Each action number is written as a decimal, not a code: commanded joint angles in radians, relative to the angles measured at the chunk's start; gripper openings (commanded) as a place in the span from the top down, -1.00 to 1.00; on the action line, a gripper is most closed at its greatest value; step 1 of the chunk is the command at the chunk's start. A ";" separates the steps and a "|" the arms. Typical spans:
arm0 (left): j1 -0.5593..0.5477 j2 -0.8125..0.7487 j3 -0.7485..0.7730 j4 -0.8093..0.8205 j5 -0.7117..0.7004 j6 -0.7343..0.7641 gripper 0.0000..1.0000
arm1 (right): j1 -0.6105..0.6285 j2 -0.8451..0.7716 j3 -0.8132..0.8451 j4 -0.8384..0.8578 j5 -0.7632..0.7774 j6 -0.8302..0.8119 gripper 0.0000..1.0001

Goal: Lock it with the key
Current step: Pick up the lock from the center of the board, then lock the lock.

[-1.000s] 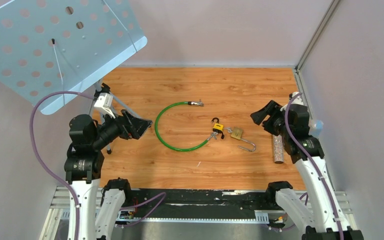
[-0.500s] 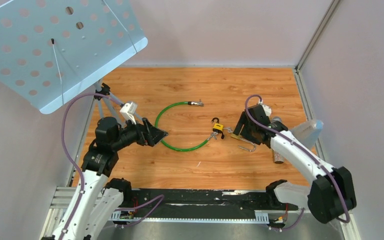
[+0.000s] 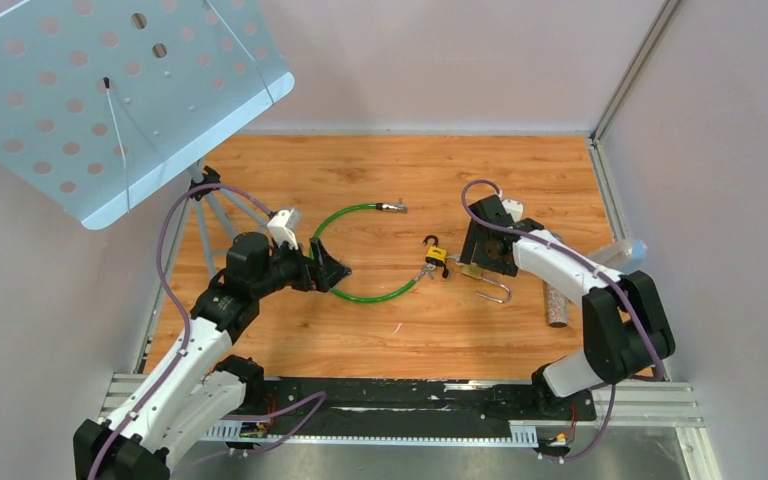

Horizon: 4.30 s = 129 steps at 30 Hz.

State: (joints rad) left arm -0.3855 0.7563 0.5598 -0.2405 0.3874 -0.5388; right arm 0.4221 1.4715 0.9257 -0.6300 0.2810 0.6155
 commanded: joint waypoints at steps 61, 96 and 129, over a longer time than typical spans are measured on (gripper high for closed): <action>-0.009 0.140 0.034 0.199 0.021 -0.078 -1.00 | 0.044 -0.117 -0.019 0.243 -0.091 -0.033 0.21; -0.086 0.318 -0.044 0.670 0.104 -0.400 -0.38 | 0.562 -0.090 0.170 0.500 -0.091 -0.440 0.14; -0.087 0.329 0.081 0.445 0.093 -0.269 1.00 | 0.560 -0.223 0.057 0.499 -0.140 -0.448 -0.67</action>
State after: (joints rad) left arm -0.4698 1.1564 0.6144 0.1440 0.5282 -0.8562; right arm 0.9787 1.3399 0.9943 -0.1551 0.1169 0.1329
